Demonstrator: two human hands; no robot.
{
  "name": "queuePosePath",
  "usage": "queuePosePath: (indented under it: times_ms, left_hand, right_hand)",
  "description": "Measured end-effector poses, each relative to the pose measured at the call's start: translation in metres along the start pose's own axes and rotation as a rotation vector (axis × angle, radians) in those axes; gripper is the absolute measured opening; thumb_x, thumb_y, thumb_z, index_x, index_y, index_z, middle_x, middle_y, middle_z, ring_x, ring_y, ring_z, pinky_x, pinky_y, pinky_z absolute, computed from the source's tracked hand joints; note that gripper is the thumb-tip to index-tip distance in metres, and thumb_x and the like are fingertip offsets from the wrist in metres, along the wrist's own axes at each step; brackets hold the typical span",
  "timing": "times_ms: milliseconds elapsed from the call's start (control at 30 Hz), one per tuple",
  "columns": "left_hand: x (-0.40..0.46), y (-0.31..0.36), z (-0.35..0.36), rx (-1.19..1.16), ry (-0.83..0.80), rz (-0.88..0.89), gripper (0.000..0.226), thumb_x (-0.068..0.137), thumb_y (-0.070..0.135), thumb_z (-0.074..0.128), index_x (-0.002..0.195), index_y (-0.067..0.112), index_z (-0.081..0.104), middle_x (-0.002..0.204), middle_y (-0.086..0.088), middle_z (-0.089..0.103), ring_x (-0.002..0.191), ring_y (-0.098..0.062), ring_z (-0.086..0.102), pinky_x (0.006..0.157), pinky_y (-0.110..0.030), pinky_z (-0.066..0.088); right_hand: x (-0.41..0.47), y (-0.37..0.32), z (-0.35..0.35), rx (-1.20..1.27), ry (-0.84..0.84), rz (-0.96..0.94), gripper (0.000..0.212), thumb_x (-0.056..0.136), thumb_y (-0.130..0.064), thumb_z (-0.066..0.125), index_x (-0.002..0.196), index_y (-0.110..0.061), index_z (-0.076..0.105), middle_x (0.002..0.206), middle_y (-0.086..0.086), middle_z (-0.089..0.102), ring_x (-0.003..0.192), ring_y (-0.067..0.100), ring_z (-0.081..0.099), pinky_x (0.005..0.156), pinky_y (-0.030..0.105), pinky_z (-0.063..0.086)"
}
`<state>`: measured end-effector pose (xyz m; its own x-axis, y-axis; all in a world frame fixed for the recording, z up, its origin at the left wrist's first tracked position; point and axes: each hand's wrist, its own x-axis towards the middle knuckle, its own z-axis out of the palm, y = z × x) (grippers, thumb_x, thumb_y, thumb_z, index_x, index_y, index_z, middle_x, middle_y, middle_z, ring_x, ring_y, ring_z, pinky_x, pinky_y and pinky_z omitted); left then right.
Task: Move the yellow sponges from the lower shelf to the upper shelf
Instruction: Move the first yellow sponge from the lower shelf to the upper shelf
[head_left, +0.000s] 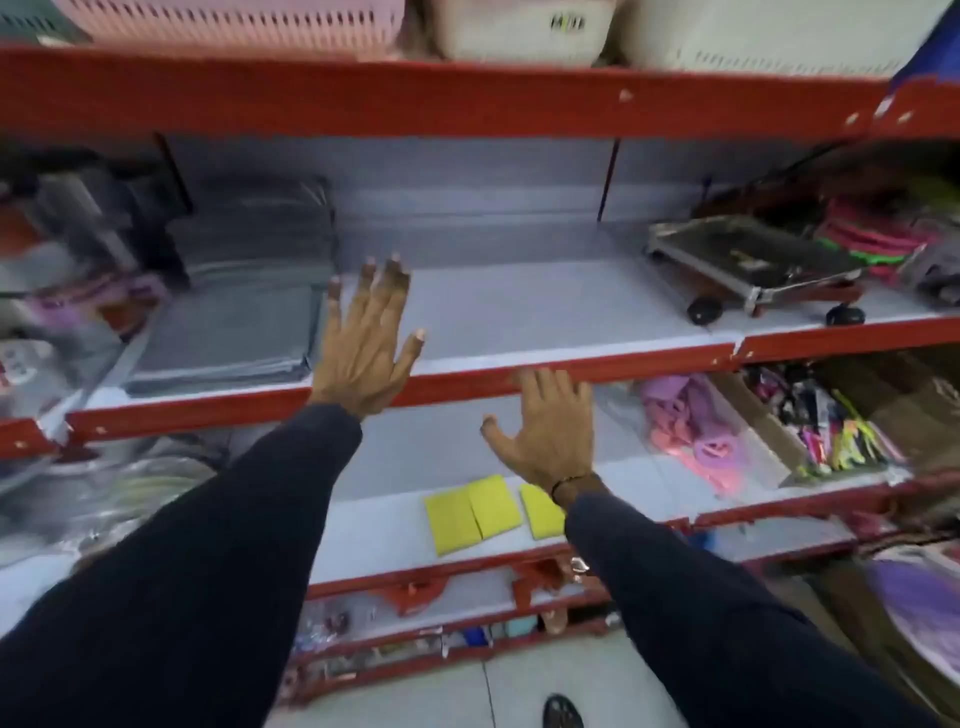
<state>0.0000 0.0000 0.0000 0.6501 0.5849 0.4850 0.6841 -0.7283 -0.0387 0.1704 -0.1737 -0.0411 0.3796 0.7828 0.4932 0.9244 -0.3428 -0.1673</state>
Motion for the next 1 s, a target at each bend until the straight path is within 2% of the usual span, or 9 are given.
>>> queuePosePath:
  times_ms: [100,200,267,333,433,600,767,900,1000]
  left_hand:
    - [0.007,-0.026,0.026,0.054,-0.039,-0.144,0.078,0.100,0.051,0.026,0.165,0.013,0.005,0.176,-0.006,-0.002,0.162,-0.031,0.000,0.127,-0.060,-0.001]
    - [0.007,-0.035,0.042,0.065,-0.044,-0.162,0.080,0.100,0.058,0.017,0.165,0.017,-0.003,0.175,-0.005,-0.012,0.161,-0.030,-0.009,0.127,-0.061,-0.003]
    - [0.009,-0.036,0.045,0.053,-0.037,-0.140,0.079,0.100,0.060,0.016,0.165,0.020,-0.005,0.175,-0.006,-0.013,0.161,-0.030,-0.010,0.127,-0.062,-0.002]
    - [0.012,-0.040,0.046,0.039,-0.058,-0.161,0.080,0.100,0.062,0.016,0.165,0.020,-0.006,0.175,-0.007,-0.012,0.161,-0.031,-0.010,0.128,-0.061,-0.001]
    - [0.014,-0.039,0.046,0.044,-0.066,-0.165,0.081,0.100,0.065,0.013,0.164,0.021,-0.009,0.174,-0.009,-0.013,0.161,-0.032,-0.011,0.128,-0.061,0.001]
    - [0.016,-0.039,0.045,0.033,-0.078,-0.177,0.081,0.101,0.065,0.013,0.165,0.020,-0.008,0.174,-0.009,-0.013,0.161,-0.031,-0.012,0.128,-0.060,0.000]
    - [0.014,-0.041,0.045,-0.004,-0.086,-0.175,0.081,0.101,0.065,0.016,0.165,0.019,-0.006,0.175,-0.007,-0.011,0.161,-0.030,-0.011,0.128,-0.059,0.001]
    - [0.011,-0.037,0.041,-0.032,-0.078,-0.173,0.081,0.102,0.063,0.014,0.165,0.017,-0.006,0.175,-0.006,-0.012,0.161,-0.028,-0.012,0.129,-0.057,0.000]
    - [0.005,-0.035,0.038,-0.031,-0.080,-0.185,0.080,0.102,0.061,0.011,0.165,0.014,-0.001,0.175,-0.006,-0.009,0.161,-0.029,-0.010,0.129,-0.056,0.001]
  right_hand:
    - [-0.028,-0.016,0.077,-0.052,-0.356,-0.027,0.059,0.080,-0.058,0.047,0.118,-0.016,0.061,0.116,0.007,0.065,0.109,0.032,0.056,0.092,0.048,0.041]
    - [-0.056,-0.028,0.143,-0.079,-0.731,-0.018,0.069,0.090,-0.062,0.036,0.134,-0.013,0.056,0.142,0.009,0.055,0.137,0.031,0.042,0.117,0.057,0.022]
    - [-0.068,-0.035,0.179,-0.132,-0.846,-0.044,0.070,0.091,-0.062,0.036,0.135,-0.011,0.057,0.149,0.011,0.049,0.145,0.033,0.033,0.121,0.062,0.007]
    - [-0.080,-0.048,0.205,-0.169,-0.891,-0.088,0.070,0.091,-0.061,0.041,0.134,-0.009,0.057,0.152,0.016,0.043,0.145,0.036,0.032,0.122,0.062,0.005]
    - [-0.085,-0.064,0.215,-0.143,-0.808,-0.128,0.064,0.090,-0.055,0.051,0.132,-0.007,0.055,0.149,0.018,0.043,0.134,0.041,0.043,0.119,0.059,0.019]
    - [-0.075,-0.079,0.213,-0.020,-0.752,-0.049,0.064,0.080,-0.040,0.063,0.132,-0.008,0.046,0.138,0.017,0.046,0.102,0.040,0.059,0.087,0.046,0.045]
    - [-0.058,-0.067,0.170,0.064,-0.554,-0.142,0.054,0.068,-0.045,0.058,0.112,-0.013,0.058,0.107,0.011,0.060,0.079,0.036,0.060,0.065,0.038,0.048]
    - [-0.039,-0.050,0.091,0.193,-0.350,-0.267,0.049,0.068,-0.047,0.054,0.104,-0.015,0.061,0.105,0.008,0.061,0.079,0.033,0.059,0.069,0.038,0.048]
    - [-0.025,-0.041,0.029,0.310,-0.080,-0.367,0.051,0.062,-0.041,0.061,0.104,-0.012,0.063,0.105,0.008,0.063,0.084,0.032,0.059,0.072,0.039,0.045]
